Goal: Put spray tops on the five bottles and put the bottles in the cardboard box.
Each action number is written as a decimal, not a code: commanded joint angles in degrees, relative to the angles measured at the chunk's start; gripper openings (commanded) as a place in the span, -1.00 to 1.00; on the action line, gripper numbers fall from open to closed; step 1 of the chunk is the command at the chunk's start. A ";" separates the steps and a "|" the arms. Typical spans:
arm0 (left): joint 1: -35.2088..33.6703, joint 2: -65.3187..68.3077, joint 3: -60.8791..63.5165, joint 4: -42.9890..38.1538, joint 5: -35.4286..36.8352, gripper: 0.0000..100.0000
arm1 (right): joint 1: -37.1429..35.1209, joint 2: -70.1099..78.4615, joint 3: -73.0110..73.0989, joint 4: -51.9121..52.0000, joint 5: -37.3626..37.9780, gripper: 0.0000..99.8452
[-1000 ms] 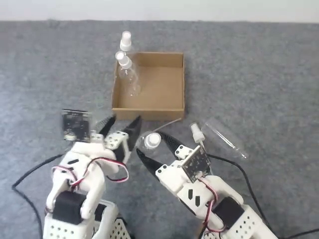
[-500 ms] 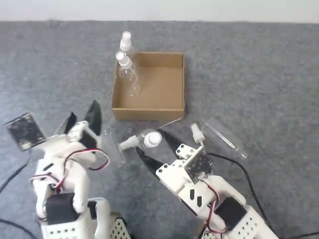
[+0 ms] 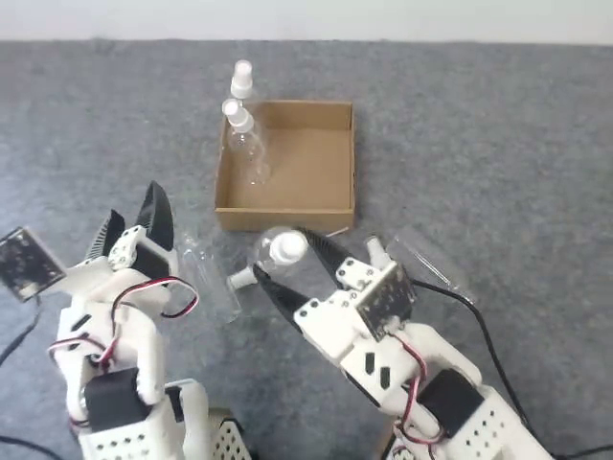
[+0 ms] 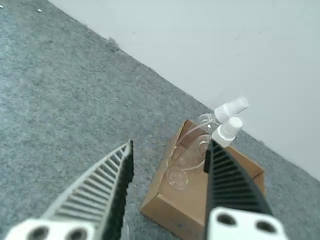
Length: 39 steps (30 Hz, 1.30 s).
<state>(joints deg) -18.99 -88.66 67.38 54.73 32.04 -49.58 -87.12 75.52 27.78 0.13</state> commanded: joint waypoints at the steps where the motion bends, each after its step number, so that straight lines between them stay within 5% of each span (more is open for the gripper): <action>1: -0.44 -0.18 -0.40 -1.85 0.44 -0.57 | -1.01 11.03 -8.26 -7.52 0.79 -0.98; 27: -0.44 -0.18 -0.31 -1.49 0.44 -0.58 | 6.02 62.11 -26.81 -38.99 0.62 -0.98; 39: -0.18 -0.18 -0.31 -1.49 0.44 -0.58 | 7.43 72.84 -31.47 -41.36 0.35 -0.98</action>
<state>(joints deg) -19.34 -88.57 67.38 54.73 32.04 -42.81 -15.12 48.88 -12.13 0.22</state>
